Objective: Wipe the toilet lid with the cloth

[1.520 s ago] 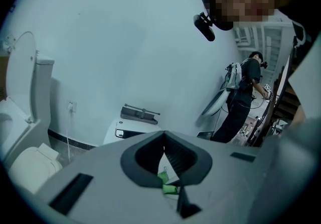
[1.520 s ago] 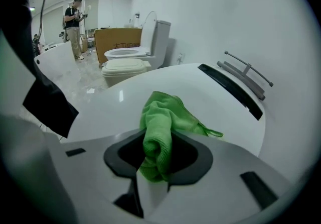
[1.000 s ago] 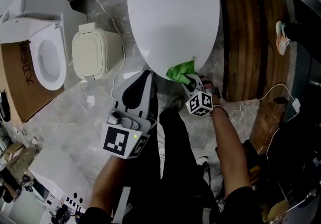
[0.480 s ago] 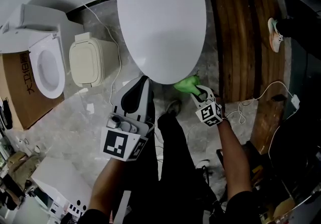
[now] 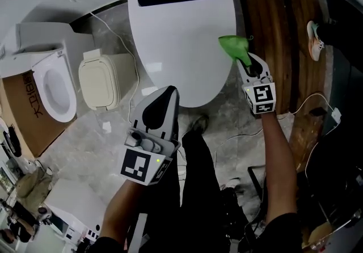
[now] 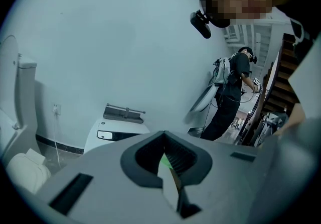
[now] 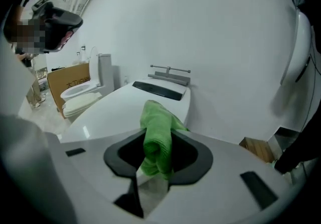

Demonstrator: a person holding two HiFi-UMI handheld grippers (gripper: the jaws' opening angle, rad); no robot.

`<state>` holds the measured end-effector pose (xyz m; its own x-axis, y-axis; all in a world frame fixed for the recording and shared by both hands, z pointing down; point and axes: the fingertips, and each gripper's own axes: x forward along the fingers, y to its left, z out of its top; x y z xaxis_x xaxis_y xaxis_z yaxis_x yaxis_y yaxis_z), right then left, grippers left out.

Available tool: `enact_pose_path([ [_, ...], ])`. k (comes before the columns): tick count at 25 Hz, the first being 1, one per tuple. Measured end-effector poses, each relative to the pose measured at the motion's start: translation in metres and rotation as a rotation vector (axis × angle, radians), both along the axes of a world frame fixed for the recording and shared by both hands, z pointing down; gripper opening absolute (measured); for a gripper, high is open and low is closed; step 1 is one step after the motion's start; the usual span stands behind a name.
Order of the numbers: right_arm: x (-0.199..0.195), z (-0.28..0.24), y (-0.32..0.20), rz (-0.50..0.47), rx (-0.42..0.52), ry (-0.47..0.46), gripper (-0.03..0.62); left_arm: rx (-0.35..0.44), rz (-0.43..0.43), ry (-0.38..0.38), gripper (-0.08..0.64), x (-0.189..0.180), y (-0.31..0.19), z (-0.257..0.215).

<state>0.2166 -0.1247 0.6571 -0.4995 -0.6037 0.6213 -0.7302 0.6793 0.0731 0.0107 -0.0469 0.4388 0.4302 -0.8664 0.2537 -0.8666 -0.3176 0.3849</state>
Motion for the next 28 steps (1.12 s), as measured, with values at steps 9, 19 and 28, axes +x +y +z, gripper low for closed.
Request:
enact_pose_path([
  [9, -0.014, 0.026, -0.103, -0.052, 0.038, 0.187, 0.129, -0.041, 0.018, 0.008, 0.009, -0.017, -0.051, 0.014],
  [19, -0.025, 0.07, -0.118, -0.213, 0.004, 0.359, 0.129, -0.077, 0.017, -0.001, 0.009, -0.029, -0.072, 0.033],
  [28, -0.03, 0.076, -0.094, -0.407, 0.081, 0.526, 0.124, -0.073, -0.005, 0.022, 0.009, -0.023, -0.068, 0.031],
])
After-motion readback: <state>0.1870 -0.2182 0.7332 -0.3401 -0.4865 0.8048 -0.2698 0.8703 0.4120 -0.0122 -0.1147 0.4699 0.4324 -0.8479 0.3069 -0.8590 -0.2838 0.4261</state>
